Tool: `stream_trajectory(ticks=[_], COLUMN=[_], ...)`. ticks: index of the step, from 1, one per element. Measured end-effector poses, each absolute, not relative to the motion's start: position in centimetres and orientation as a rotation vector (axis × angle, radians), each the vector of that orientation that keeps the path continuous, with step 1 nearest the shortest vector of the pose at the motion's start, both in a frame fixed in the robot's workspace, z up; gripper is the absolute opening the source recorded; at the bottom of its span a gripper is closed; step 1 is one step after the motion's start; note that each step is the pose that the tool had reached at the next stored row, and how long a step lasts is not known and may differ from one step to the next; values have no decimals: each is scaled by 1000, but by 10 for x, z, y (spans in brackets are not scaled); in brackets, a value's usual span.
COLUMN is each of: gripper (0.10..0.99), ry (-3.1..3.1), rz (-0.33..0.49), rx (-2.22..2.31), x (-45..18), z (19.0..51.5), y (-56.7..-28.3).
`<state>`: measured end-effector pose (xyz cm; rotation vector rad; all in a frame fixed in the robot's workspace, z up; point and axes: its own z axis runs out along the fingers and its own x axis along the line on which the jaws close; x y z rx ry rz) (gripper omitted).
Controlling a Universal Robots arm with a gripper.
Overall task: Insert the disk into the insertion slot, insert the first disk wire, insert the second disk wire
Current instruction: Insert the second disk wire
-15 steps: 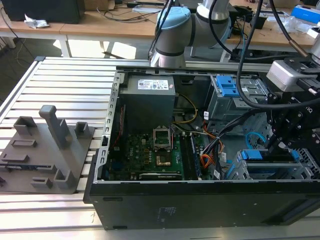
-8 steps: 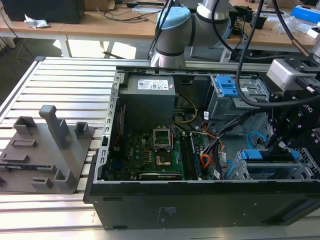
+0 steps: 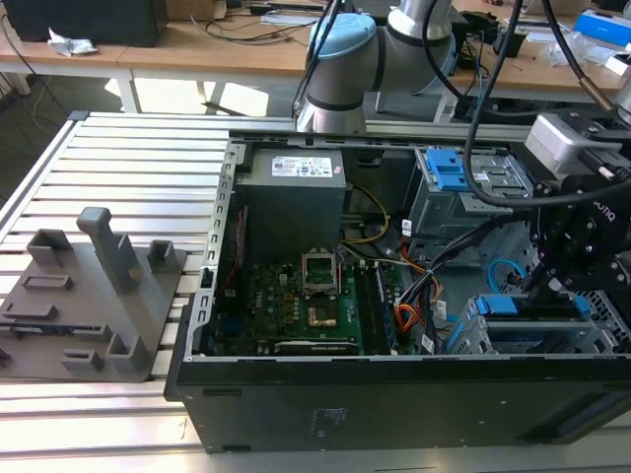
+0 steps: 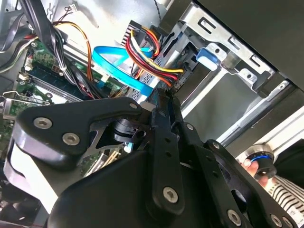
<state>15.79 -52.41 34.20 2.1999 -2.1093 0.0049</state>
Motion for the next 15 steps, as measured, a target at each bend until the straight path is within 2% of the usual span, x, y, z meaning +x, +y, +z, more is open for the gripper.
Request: stream_trajectory(ticks=[15], gripper=[165], ry=[-2170], rz=[0], rx=[2139], x=[159], z=[340], y=[-527])
